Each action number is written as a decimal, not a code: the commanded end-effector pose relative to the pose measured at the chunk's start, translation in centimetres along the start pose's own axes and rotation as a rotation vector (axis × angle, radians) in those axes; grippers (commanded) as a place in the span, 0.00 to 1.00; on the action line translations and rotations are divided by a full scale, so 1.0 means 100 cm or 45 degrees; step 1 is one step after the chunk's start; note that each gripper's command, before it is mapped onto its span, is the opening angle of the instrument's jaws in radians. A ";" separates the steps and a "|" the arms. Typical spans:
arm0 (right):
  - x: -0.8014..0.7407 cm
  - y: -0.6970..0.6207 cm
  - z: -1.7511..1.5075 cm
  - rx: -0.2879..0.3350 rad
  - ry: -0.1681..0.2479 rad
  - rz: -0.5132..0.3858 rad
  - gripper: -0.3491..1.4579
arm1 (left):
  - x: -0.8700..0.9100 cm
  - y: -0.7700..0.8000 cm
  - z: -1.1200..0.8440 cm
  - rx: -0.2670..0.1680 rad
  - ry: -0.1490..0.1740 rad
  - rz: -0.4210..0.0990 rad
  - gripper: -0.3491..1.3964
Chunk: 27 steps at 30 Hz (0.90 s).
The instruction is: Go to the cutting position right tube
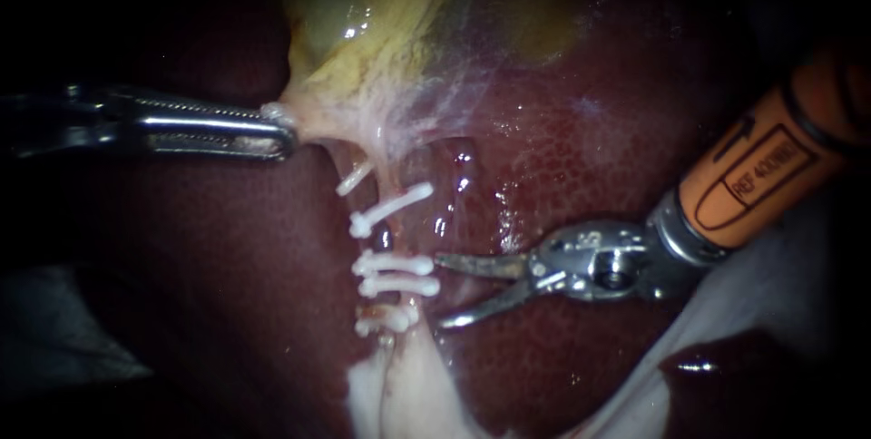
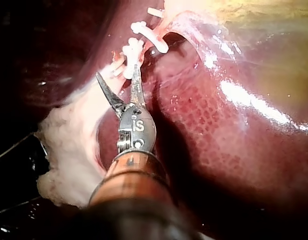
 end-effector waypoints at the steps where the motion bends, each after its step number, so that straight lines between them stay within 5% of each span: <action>1: 0.0000 0.0004 0.0002 -0.001 -0.001 0.004 0.99 | 0.0000 0.0001 0.0000 -0.002 -0.001 0.000 0.00; 14: -0.0003 0.0045 0.0026 0.031 -0.017 0.020 0.98 | 0.0000 0.0002 0.0001 -0.001 0.000 0.000 0.00; 18: -0.0002 0.0052 0.0037 0.076 -0.029 -0.003 0.96 | -0.0001 0.0002 0.0001 -0.001 0.000 0.001 0.00; 27: 0.0007 0.0054 0.0050 0.265 0.055 -0.080 0.90 | -0.0001 0.0002 0.0002 0.000 0.000 0.001 0.00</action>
